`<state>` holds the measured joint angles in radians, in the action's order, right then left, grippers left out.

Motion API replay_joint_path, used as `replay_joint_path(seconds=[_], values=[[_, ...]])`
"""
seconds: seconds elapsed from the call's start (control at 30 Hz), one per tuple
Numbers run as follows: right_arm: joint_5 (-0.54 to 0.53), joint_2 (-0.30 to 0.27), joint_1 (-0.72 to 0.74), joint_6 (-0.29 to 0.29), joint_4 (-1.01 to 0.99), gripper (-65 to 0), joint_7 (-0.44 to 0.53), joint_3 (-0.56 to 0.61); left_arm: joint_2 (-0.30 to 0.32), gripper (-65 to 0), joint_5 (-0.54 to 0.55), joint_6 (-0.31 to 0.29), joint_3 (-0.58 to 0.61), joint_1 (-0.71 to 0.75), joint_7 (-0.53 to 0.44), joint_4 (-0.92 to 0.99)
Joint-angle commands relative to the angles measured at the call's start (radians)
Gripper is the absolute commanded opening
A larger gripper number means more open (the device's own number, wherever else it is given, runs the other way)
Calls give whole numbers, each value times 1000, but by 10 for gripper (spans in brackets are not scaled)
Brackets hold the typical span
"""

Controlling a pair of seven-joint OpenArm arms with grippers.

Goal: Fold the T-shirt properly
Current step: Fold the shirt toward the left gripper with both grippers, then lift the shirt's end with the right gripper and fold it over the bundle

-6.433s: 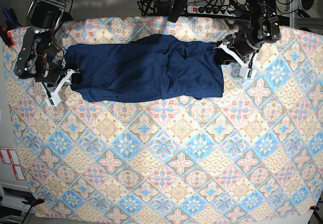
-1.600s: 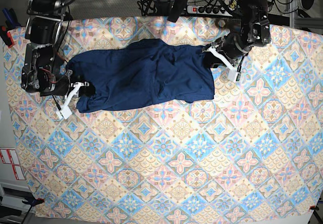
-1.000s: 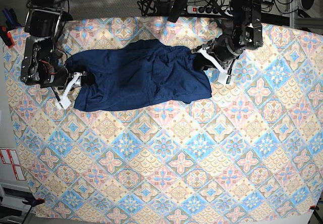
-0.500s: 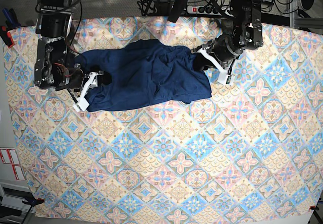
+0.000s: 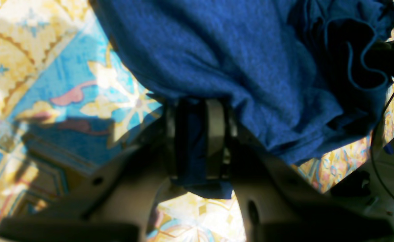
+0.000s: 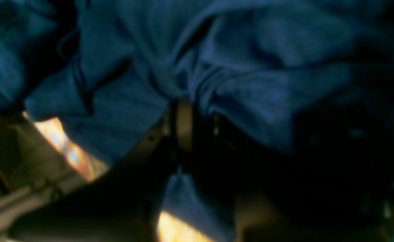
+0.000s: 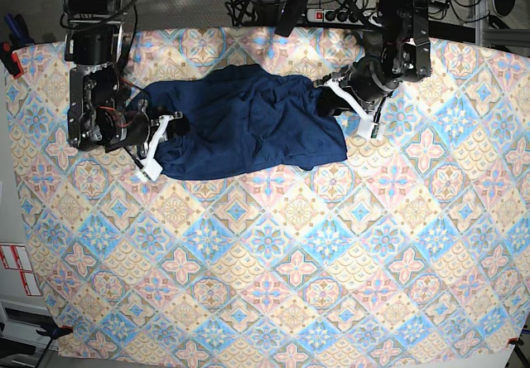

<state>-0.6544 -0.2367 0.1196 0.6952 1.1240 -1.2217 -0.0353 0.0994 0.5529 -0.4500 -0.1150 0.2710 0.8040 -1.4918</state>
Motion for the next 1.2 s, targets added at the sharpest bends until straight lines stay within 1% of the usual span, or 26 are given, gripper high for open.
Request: replay_joint_path(seconds=[0.0,0.07,0.13,0.27,0.33,0.5,0.6,0.7,0.8,0.87,0.93,1.1,1.17], values=[[-17,-16,24,3,14,-622,15,-5,1,-542,17,-10,-1,-6,-11,-14],[-17,-33,25,3,14,-621,24,-8,0,-542,17,-10,-1,-20,-10,-14],[-17,-49,33,3,14,-622,55,-8,-2,-542,17,-10,2,-25,-10,-13],[-17,-82,88,3,-26,-622,78,-8,-5,-540,19,-10,2,-40,-10,-13],[-17,-82,102,3,-48,-622,79,-22,-22,-538,17,-10,4,-54,-8,-7],[-25,-82,102,3,-25,-622,72,-48,-23,-536,17,-10,4,-55,-8,-11],[-25,-82,96,3,40,-622,64,-44,-22,-536,19,-10,2,-52,-8,-13],[-25,-80,93,3,141,-622,32,-42,-17,-536,19,-10,-2,-48,-8,-13],[-25,-79,61,3,233,-622,15,-16,4,-536,20,-10,-12,-36,-8,-13],[-26,-77,53,3,307,-622,12,15,6,-536,20,-10,-33,-29,-8,-14],[-28,-77,53,3,360,-622,12,59,6,-536,20,-10,-61,-28,-8,-14],[-87,-77,51,3,446,-622,18,171,10,-536,20,-10,-93,-26,-8,-14],[-91,-77,51,3,477,-622,18,208,10,-536,20,-10,-102,-26,-8,-14]])
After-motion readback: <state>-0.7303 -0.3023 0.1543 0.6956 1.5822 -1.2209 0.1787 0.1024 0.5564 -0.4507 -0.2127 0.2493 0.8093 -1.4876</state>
